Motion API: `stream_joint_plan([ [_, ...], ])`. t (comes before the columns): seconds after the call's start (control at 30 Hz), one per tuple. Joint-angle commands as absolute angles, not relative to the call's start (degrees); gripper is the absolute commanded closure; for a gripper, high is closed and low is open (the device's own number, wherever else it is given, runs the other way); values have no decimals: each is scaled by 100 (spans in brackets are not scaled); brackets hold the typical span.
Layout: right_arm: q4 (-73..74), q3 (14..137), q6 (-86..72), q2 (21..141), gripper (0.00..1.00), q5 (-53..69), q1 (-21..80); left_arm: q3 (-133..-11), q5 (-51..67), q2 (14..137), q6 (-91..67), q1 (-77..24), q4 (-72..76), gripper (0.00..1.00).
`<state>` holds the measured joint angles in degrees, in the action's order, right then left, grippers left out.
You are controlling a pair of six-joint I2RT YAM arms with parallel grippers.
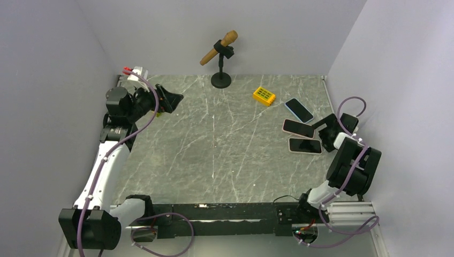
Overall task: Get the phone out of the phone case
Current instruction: Pick up the phone at the center of the board.
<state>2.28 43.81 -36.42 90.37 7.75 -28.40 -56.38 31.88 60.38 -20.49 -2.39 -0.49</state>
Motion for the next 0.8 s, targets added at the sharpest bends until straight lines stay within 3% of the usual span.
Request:
stream_joint_plan([
  [0.0,549,3986,-3562,9056,0,2263,-2612,-5883,3105,6094,-2029,-490,130,1],
  [0.2,943,2979,-3753,7480,0,2202,-1524,-6640,1219,6360,-2158,-1307,-1100,1],
  [0.43,967,2279,-4005,6044,0,2602,-669,-7045,1407,6716,-1738,-1316,-1122,1],
  [0.6,1812,3161,-3035,6285,0,1770,-649,-6706,1946,6646,-1587,-1169,-926,1],
  [0.77,1674,3934,-2528,7262,0,2051,-483,-6562,2686,6734,-1788,-1077,-571,1],
])
